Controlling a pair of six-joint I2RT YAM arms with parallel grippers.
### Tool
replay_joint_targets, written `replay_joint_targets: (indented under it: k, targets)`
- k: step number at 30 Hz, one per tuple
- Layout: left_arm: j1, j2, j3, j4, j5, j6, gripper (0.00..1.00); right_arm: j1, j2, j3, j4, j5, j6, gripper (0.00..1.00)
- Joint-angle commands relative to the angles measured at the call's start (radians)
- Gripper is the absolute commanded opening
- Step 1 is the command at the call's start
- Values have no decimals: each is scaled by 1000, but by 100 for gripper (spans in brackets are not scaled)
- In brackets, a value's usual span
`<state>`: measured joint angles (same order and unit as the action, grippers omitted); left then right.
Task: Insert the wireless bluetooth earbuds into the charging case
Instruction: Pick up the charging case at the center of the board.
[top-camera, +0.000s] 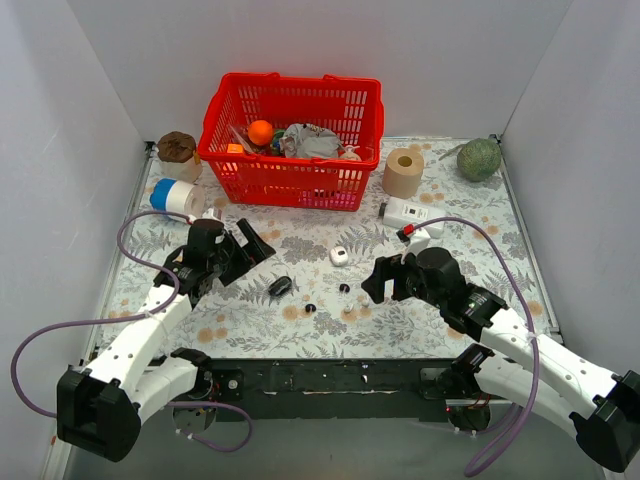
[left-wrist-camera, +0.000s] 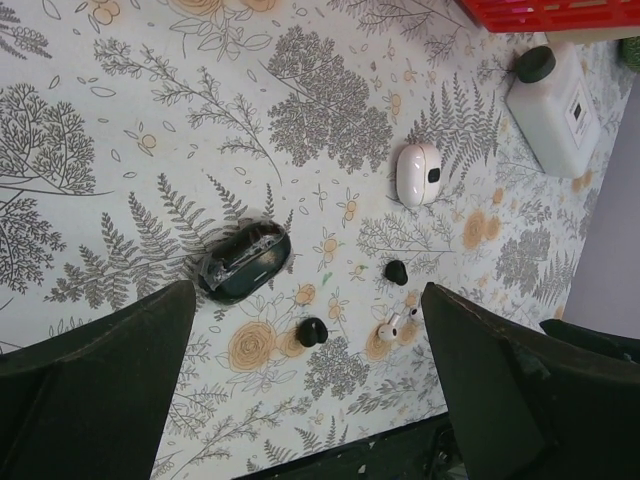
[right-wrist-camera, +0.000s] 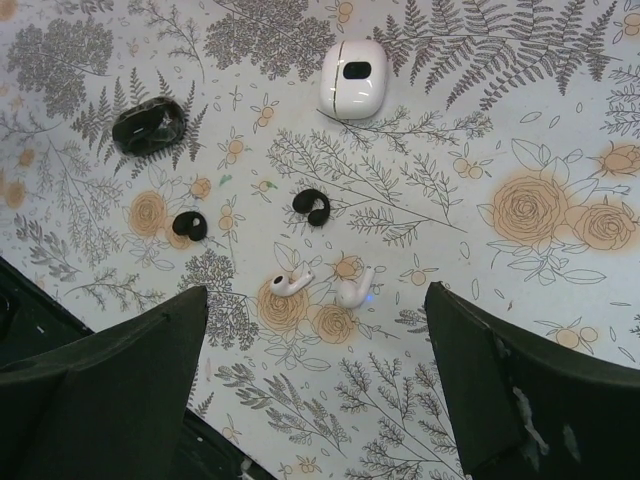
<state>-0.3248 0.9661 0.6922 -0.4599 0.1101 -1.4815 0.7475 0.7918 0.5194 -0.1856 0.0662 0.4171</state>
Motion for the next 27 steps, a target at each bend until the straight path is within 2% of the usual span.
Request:
replay_joint_targets:
  k: [1, 9, 13, 14, 17, 20, 21, 22, 27]
  targets:
    - [-2, -44, -29, -3, 5, -14, 98, 3, -2, 17, 14, -11, 6, 96]
    - [-17, -115, -105, -23, -18, -95, 98, 3, 52, 77, -46, 21, 9, 91]
    - [-109, -151, -118, -35, -75, -151, 95, 4, 69, 68, -43, 40, 12, 85]
    - [-124, -156, -120, -39, -98, -163, 87, 6, 76, 65, -35, 38, 15, 83]
    - [-181, -170, -132, -66, -153, -227, 73, 21, 104, 59, -6, 30, 20, 73]
    - [-227, -185, -169, -72, -173, -292, 35, 33, 127, 62, 15, 17, 23, 68]
    - [-243, -187, -177, -72, -185, -305, 7, 39, 132, 64, 20, 14, 23, 66]
    - [-250, -185, -187, -71, -190, -315, 0, 42, 133, 65, 18, 12, 22, 65]
    - [-302, -127, -215, -71, -214, -347, 0, 47, 121, 67, -6, 18, 3, 59]
